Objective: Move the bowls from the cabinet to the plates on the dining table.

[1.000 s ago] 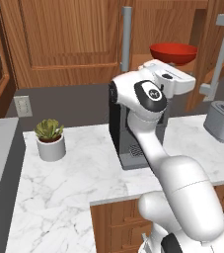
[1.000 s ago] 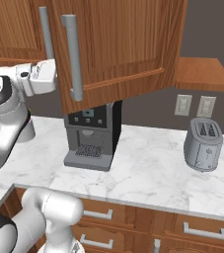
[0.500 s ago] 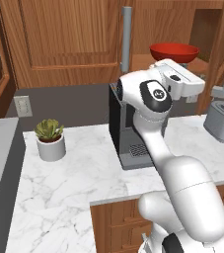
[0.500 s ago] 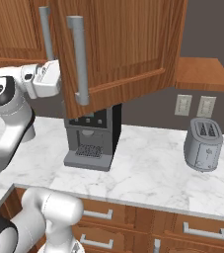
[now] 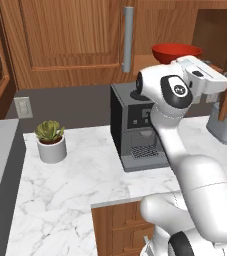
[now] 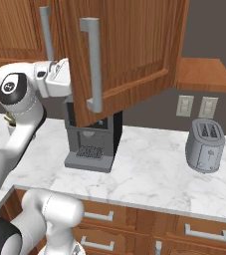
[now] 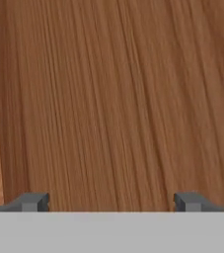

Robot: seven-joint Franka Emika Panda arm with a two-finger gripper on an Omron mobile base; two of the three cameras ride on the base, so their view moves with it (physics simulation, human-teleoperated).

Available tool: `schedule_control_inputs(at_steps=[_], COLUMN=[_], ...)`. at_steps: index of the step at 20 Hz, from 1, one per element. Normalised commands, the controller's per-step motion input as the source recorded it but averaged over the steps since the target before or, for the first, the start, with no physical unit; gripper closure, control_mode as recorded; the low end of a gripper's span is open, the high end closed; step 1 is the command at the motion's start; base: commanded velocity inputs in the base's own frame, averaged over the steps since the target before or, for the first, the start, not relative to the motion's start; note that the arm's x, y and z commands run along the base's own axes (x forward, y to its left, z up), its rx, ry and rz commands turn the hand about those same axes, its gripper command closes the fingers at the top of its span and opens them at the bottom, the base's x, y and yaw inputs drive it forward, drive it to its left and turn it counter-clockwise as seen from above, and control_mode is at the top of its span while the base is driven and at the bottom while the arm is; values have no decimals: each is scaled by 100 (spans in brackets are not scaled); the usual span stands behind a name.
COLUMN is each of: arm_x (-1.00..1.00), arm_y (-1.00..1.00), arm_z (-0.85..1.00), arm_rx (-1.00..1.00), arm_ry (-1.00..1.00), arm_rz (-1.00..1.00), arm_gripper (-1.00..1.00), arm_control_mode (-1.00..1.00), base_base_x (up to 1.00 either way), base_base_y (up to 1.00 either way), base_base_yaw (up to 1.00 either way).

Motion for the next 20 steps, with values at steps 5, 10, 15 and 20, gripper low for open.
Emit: schedule_control_inputs(at_steps=[5, 10, 15, 20], arm_x=[-18, -21, -24, -21], arm_y=[-61, -58, -55, -49], arm_z=[3, 0, -1, 0], arm_rx=[1, 0, 0, 0], arm_ry=[0, 0, 1, 0], arm_rz=[0, 3, 4, 6], arm_gripper=[-100, -100, -100, -100], arm_control_mode=[-100, -100, -100, -100], base_base_x=[0, 0, 0, 0], base_base_y=[0, 0, 0, 0], base_base_yaw=[0, 0, 0, 0])
